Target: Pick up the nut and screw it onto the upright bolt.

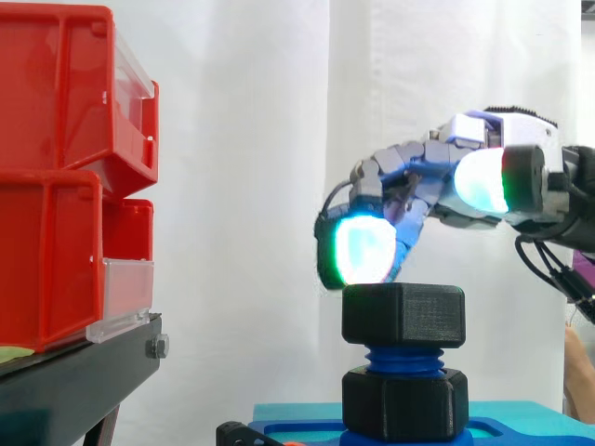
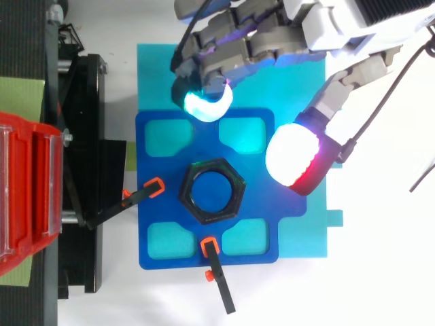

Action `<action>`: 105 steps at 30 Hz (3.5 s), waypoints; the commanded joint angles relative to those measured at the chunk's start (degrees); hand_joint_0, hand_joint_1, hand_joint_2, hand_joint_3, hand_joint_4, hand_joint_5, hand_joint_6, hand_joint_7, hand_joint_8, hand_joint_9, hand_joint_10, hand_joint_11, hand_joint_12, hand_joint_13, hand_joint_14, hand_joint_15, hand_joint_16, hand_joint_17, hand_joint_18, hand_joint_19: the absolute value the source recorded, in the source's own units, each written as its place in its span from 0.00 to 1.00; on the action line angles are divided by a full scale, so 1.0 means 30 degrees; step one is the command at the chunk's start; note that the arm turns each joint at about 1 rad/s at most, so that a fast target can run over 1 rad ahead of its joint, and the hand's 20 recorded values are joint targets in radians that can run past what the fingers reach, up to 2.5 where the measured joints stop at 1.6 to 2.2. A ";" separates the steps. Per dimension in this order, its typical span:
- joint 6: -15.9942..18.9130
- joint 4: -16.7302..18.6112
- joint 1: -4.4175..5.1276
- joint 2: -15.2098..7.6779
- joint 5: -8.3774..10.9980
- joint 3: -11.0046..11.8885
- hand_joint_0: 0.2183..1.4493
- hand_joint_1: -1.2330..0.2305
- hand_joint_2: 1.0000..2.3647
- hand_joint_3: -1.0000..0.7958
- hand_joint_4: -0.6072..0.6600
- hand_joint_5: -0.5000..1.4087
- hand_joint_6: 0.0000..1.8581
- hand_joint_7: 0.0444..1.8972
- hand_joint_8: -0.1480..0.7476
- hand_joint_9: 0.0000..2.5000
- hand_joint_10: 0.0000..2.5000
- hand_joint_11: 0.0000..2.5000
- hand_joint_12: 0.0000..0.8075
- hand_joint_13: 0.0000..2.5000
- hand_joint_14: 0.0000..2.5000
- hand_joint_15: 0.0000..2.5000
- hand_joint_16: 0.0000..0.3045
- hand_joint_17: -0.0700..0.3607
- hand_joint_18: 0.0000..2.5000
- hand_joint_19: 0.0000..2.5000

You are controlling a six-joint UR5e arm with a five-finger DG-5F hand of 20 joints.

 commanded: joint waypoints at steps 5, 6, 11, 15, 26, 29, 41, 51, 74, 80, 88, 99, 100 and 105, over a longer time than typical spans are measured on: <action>-0.0056 0.0348 0.0278 -0.0027 -0.0047 0.0196 0.25 0.72 0.00 0.28 0.63 0.21 0.27 0.37 0.39 0.38 0.00 0.00 0.24 0.27 0.00 0.00 0.07 0.28 0.17 0.02; -0.0056 0.0377 0.0337 -0.0027 -0.0018 0.0196 0.25 0.73 0.00 0.28 0.63 0.21 0.27 0.37 0.39 0.37 0.00 0.00 0.24 0.27 0.00 0.00 0.07 0.28 0.17 0.02; -0.0056 0.0641 0.0776 -0.0027 0.0216 0.0167 0.25 0.74 0.00 0.28 0.63 0.21 0.27 0.36 0.38 0.36 0.00 0.00 0.24 0.26 0.00 0.00 0.08 0.29 0.16 0.02; -0.0056 0.1022 0.1421 -0.0057 0.1037 -0.0302 0.25 0.74 0.00 0.28 0.63 0.21 0.27 0.37 0.38 0.36 0.00 0.00 0.25 0.26 0.00 0.00 0.08 0.29 0.16 0.03; -0.0056 0.1637 0.1978 -0.0086 0.1447 -0.0830 0.25 0.74 0.00 0.28 0.64 0.21 0.27 0.38 0.39 0.35 0.00 0.00 0.25 0.26 0.00 0.00 0.08 0.29 0.16 0.02; -0.0056 0.1930 0.1831 -0.0525 0.1271 -0.0830 0.25 0.74 0.00 0.28 0.63 0.21 0.27 0.38 0.39 0.35 0.00 0.00 0.26 0.26 0.00 0.00 0.08 0.29 0.16 0.02; -0.0056 0.2077 0.1743 -0.0555 0.1125 -0.0830 0.25 0.73 0.00 0.28 0.64 0.22 0.27 0.41 0.40 0.35 0.00 0.00 0.26 0.26 0.00 0.00 0.08 0.28 0.16 0.03; -0.0085 0.1637 0.1626 -0.0555 0.1095 -0.0830 0.26 0.72 0.00 0.28 0.68 0.24 0.27 0.52 0.42 0.37 0.00 0.00 0.25 0.28 0.00 0.00 0.07 0.27 0.17 0.02; -0.0085 0.1784 0.0542 -0.0555 0.0070 -0.0830 0.27 0.68 0.00 0.28 0.57 0.30 0.33 0.60 0.42 0.54 0.00 0.00 0.15 0.39 0.00 0.00 0.03 0.21 0.29 0.05; -0.0056 0.1989 0.0366 -0.0555 -0.0047 -0.0800 0.27 0.68 0.00 0.28 0.56 0.30 0.33 0.62 0.42 0.56 0.00 0.00 0.14 0.40 0.00 0.00 0.02 0.20 0.29 0.05; 0.0296 0.2575 0.0278 -0.0555 -0.0282 -0.0712 0.27 0.70 0.00 0.28 0.63 0.26 0.27 0.60 0.43 0.49 0.00 0.01 0.20 0.36 0.00 0.00 0.04 0.23 0.24 0.04; 0.1233 0.2809 0.0396 -0.0555 -0.0545 -0.0097 0.25 0.72 0.00 0.28 0.64 0.22 0.27 0.39 0.39 0.42 0.00 0.00 0.22 0.31 0.00 0.00 0.06 0.26 0.20 0.05; 0.1380 0.2926 0.0425 -0.0555 -0.0516 -0.0068 0.25 0.72 0.00 0.28 0.64 0.22 0.27 0.38 0.39 0.42 0.00 0.00 0.22 0.31 0.00 0.00 0.06 0.26 0.20 0.05; 0.1614 0.3805 0.0776 -0.0584 -0.0252 -0.0097 0.25 0.73 0.00 0.28 0.64 0.22 0.27 0.37 0.39 0.41 0.00 0.00 0.22 0.29 0.00 0.00 0.07 0.27 0.19 0.05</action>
